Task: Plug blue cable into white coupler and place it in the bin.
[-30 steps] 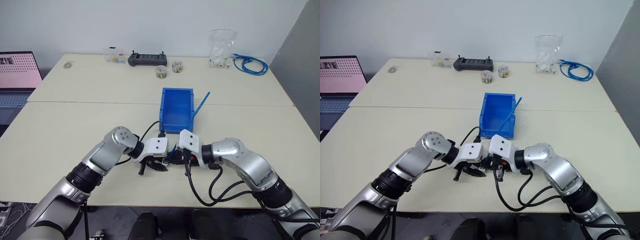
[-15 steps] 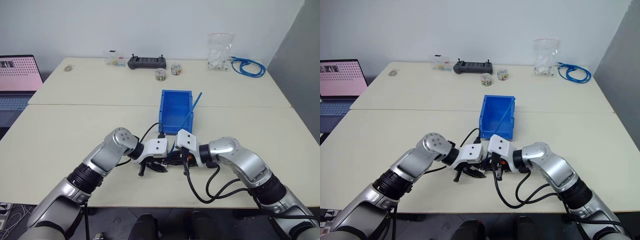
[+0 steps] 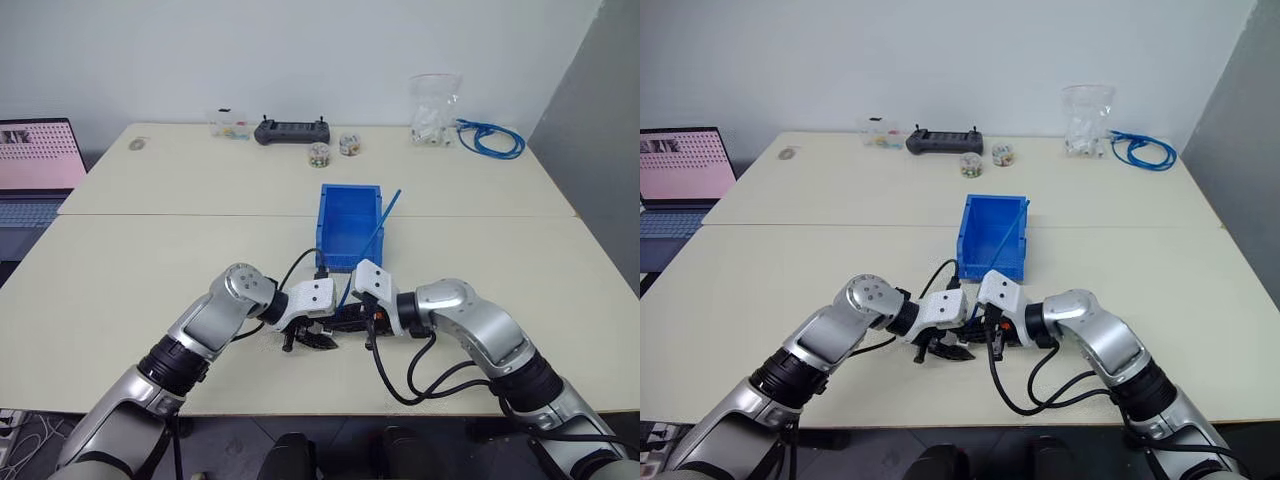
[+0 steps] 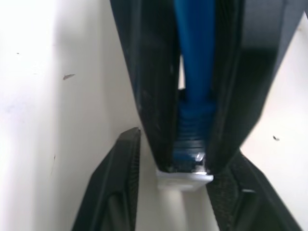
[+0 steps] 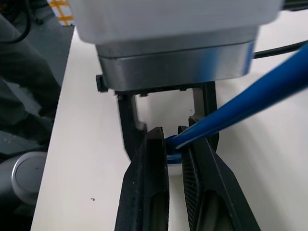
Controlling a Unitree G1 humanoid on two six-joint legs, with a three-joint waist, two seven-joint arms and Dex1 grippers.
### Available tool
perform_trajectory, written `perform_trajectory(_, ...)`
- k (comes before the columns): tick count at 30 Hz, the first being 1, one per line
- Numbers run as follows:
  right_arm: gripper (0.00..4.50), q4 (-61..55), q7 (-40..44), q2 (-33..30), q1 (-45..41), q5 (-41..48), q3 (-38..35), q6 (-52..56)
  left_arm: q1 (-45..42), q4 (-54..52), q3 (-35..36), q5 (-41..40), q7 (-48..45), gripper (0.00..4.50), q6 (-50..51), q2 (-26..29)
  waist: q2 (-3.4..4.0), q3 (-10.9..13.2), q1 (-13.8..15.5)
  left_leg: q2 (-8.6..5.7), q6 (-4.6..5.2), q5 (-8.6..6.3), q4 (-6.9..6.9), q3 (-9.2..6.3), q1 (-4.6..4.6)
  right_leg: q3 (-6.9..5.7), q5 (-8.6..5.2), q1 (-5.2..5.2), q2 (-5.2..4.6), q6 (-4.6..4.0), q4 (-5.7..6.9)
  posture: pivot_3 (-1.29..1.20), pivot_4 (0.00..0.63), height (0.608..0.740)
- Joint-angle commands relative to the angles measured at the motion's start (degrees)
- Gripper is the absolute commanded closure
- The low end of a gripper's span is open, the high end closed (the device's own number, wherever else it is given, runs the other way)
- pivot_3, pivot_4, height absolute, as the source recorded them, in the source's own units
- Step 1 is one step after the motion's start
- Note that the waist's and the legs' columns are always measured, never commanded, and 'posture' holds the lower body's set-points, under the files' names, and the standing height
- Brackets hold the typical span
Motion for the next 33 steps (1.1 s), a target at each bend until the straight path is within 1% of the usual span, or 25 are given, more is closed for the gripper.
perform_trajectory(1, 4.39, -7.5, -3.0, 0.4, -0.7, 4.1, -6.8, 3.8, 4.3, -5.3, 7.1, -3.9, 0.0, 1.65, 3.1, 5.2, -0.05, 0.1, -0.1, 0.01, 0.00, 0.00, 0.00, 0.00, -0.07, 0.00, 0.00, -0.09, 0.00, 0.00, 0.02, 0.00, 0.150, 0.740)
perform_trajectory(3, 4.39, -10.6, -4.6, 0.0, -0.5, 6.1, -10.2, 6.2, 8.4, -10.5, 13.5, -9.0, -0.9, 1.18, 7.9, 9.4, -0.05, 0.1, -0.9, 0.09, -0.01, 0.01, 0.00, -0.01, -0.40, 0.03, 0.01, -0.48, 0.05, -0.03, 0.10, 0.00, 0.150, 0.740)
perform_trajectory(4, 4.39, -11.6, -5.3, -0.1, -0.4, 6.8, -11.4, 7.2, 9.7, -12.3, 15.7, -11.0, -0.9, 0.94, 9.8, 10.7, -0.06, 0.2, -1.0, 0.12, -0.01, 0.01, -0.02, -0.03, -0.47, 0.01, 0.03, -0.57, 0.07, -0.07, 0.12, 0.00, 0.150, 0.740)
perform_trajectory(5, 4.39, -12.8, -5.8, -0.5, -0.3, 7.9, -13.1, 8.3, 11.5, -14.1, 18.6, -12.6, -0.4, 0.80, 11.0, 12.1, -0.04, 0.2, -0.9, 0.14, -0.01, 0.01, -0.03, -0.06, -0.49, -0.02, 0.04, -0.60, 0.07, -0.12, 0.13, 0.00, 0.150, 0.740)
perform_trajectory(7, 4.39, -14.0, -7.6, 0.2, -1.4, 11.4, -18.1, 11.0, 13.8, -16.7, 25.1, -15.5, 2.6, 0.32, 13.7, 13.0, 0.01, 0.3, -0.5, 0.13, -0.01, 0.01, -0.01, -0.19, -0.63, -0.14, 0.03, -0.67, 0.06, -0.14, 0.12, 0.00, 0.150, 0.740)
perform_trajectory(9, 4.39, -12.6, -9.9, 1.6, -4.2, 13.9, -22.6, 12.5, 14.0, -18.6, 30.5, -17.9, 7.0, 0.00, 16.0, 11.6, 0.01, 0.3, -0.1, 0.08, -0.02, 0.01, 0.03, -0.18, -0.70, -0.13, 0.02, -0.69, 0.00, -0.12, 0.10, 0.00, 0.150, 0.740)
perform_trajectory(11, 4.39, -8.3, -12.0, 3.2, -8.3, 14.8, -25.4, 12.3, 12.2, -19.7, 33.3, -18.8, 12.1, 0.00, 17.8, 9.3, 0.02, 0.4, 0.1, 0.03, -0.02, 0.01, 0.10, -0.17, -0.76, -0.13, 0.03, -0.69, -0.06, -0.09, 0.06, 0.00, 0.150, 0.740)
perform_trajectory(13, 4.39, -2.9, -12.5, 3.6, -11.9, 13.5, -25.3, 10.4, 9.6, -20.3, 34.1, -19.0, 16.4, 0.00, 19.2, 7.5, -0.01, 0.5, 0.2, -0.02, -0.02, 0.01, 0.12, -0.15, -0.76, -0.12, 0.05, -0.68, -0.08, -0.01, 0.04, 0.00, 0.150, 0.740)
perform_trajectory(17, 4.39, 10.6, -12.2, 4.9, -18.9, 9.3, -23.2, 3.6, 4.3, -20.5, 32.3, -18.4, 22.1, 0.00, 20.7, 5.1, -0.04, 0.5, -0.1, -0.03, -0.02, 0.01, 0.08, -0.11, -0.75, -0.11, 0.20, -0.67, -0.07, -0.25, 0.04, 0.00, 0.150, 0.740)
perform_trajectory(21, 4.39, 28.1, -10.5, 6.0, -26.8, 4.5, -21.5, -4.3, -1.2, -19.9, 30.2, -18.5, 26.0, 0.00, 21.2, 2.5, -0.06, 0.5, -0.2, -0.03, -0.03, 0.02, 0.05, 0.07, -0.94, 0.01, 0.22, -0.95, -0.06, -0.29, 0.10, 0.00, 0.150, 0.740)
perform_trajectory(23, 3.68, 37.1, -8.1, 5.2, -30.6, 2.1, -20.3, -7.2, -3.3, -19.4, 29.3, -18.6, 27.3, 0.00, 21.6, 1.5, -0.07, 0.5, -0.3, -0.02, -0.03, 0.02, 0.04, 0.18, -1.01, 0.08, 0.23, -1.09, -0.07, -0.30, 0.11, 0.00, 0.150, 0.740)
perform_trajectory(25, 3.38, 43.9, -5.0, 3.8, -33.5, -0.1, -19.1, -9.7, -4.2, -19.2, 28.5, -18.9, 27.7, 0.00, 21.9, 1.3, -0.07, 0.5, -0.3, -0.01, -0.03, 0.02, 0.03, 0.23, -1.14, 0.12, 0.24, -1.26, -0.06, -0.31, 0.14, 0.00, 0.150, 0.740)
perform_trajectory(26, 3.10, 46.4, -3.6, 2.8, -34.7, -1.4, -18.5, -11.0, -4.4, -19.1, 28.1, -19.1, 27.6, 0.00, 21.8, 1.3, -0.07, 0.5, -0.3, -0.01, -0.03, 0.02, 0.03, 0.24, -1.20, 0.12, 0.24, -1.31, -0.07, -0.31, 0.14, 0.00, 0.150, 0.740)
perform_trajectory(29, 2.39, 51.0, 3.2, -1.9, -36.9, -4.8, -15.9, -13.4, -4.7, -18.8, 27.6, -19.3, 27.9, 0.00, 21.4, 1.4, -0.06, 0.5, -0.3, 0.01, -0.03, 0.02, 0.05, 0.22, -1.43, 0.09, 0.24, -1.43, -0.07, -0.31, 0.08, 0.00, 0.150, 0.740)
perform_trajectory(30, 2.08, 51.9, 5.6, -3.8, -37.4, -5.7, -15.3, -14.0, -5.0, -18.5, 27.6, -19.4, 28.1, 0.00, 21.4, 1.3, -0.06, 0.6, -0.2, 0.00, -0.04, 0.02, 0.07, 0.23, -1.50, 0.08, 0.24, -1.46, -0.09, -0.31, 0.07, 0.00, 0.150, 0.740)
perform_trajectory(33, 1.36, 54.1, 9.9, -7.4, -38.6, -7.4, -14.6, -15.3, -5.5, -17.6, 27.6, -19.9, 28.2, 0.00, 21.4, 1.2, -0.08, 0.6, -0.1, -0.02, -0.04, 0.02, 0.10, 0.23, -1.59, 0.03, 0.24, -1.48, -0.14, -0.31, 0.03, 0.00, 0.150, 0.740)
